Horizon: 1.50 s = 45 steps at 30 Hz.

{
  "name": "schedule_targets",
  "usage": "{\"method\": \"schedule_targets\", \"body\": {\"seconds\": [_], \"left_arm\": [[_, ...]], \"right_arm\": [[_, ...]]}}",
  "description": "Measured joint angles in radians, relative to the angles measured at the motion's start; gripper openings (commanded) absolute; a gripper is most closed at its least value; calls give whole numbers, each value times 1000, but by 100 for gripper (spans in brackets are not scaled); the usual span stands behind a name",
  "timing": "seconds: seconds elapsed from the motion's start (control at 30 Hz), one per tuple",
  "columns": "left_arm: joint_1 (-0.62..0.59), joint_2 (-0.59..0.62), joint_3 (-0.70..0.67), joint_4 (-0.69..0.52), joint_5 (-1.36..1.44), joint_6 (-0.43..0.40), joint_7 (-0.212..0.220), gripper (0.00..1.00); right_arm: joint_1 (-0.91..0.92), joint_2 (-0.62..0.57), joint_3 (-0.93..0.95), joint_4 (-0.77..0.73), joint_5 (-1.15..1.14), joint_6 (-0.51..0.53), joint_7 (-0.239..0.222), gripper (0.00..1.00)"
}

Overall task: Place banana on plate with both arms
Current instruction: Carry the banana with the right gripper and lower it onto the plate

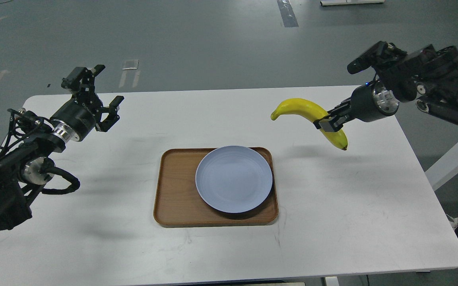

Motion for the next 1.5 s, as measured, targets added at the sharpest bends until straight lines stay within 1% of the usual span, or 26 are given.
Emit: {"method": "schedule_targets", "body": {"seconds": [0.2, 0.4, 0.57, 0.7, 0.77, 0.83, 0.87, 0.9, 0.93, 1.07, 1.1, 1.13, 1.23, 1.4, 1.5], "left_arm": [[-14, 0, 0, 0, 0, 0, 0, 98], [-17, -1, 0, 2, -1, 0, 0, 98], [-17, 3, 1, 2, -2, 0, 0, 98], [-17, 7, 1, 2, -2, 0, 0, 98], [-17, 8, 1, 2, -2, 0, 0, 98], [-17, 8, 0, 2, -2, 0, 0, 98], [-17, 8, 0, 2, -2, 0, 0, 98], [-17, 8, 0, 2, -2, 0, 0, 98], [-17, 8, 0, 2, -2, 0, 0, 98], [-17, 8, 0, 2, -2, 0, 0, 98], [-17, 8, 0, 2, -2, 0, 0, 98], [-17, 8, 0, 2, -2, 0, 0, 98], [-17, 8, 0, 2, -2, 0, 0, 98], [-17, 12, 0, 2, -2, 0, 0, 98], [-17, 12, 0, 2, -2, 0, 0, 98]], "right_arm": [[8, 176, -31, -31, 17, 5, 0, 0], [-22, 368, -77, -145, 58, 1, 0, 0], [-53, 481, -115, -208, 138, 1, 0, 0], [-75, 533, -130, -250, 148, -1, 0, 2], [-85, 540, -134, -266, 149, -1, 0, 15], [-92, 542, -139, -286, 149, -5, 0, 33], [-95, 542, -140, -292, 149, -7, 0, 35], [-97, 543, -140, -297, 150, -10, 0, 40], [-98, 543, -141, -300, 150, -11, 0, 46], [-102, 543, -142, -304, 151, -12, 0, 59], [-103, 543, -142, -304, 151, -12, 0, 65], [-104, 543, -142, -304, 151, -12, 0, 76], [-104, 543, -142, -304, 161, -12, 0, 97], [-79, 535, -130, -301, 242, -13, 0, 98], [-30, 460, -100, -295, 324, -12, 0, 99]]}}
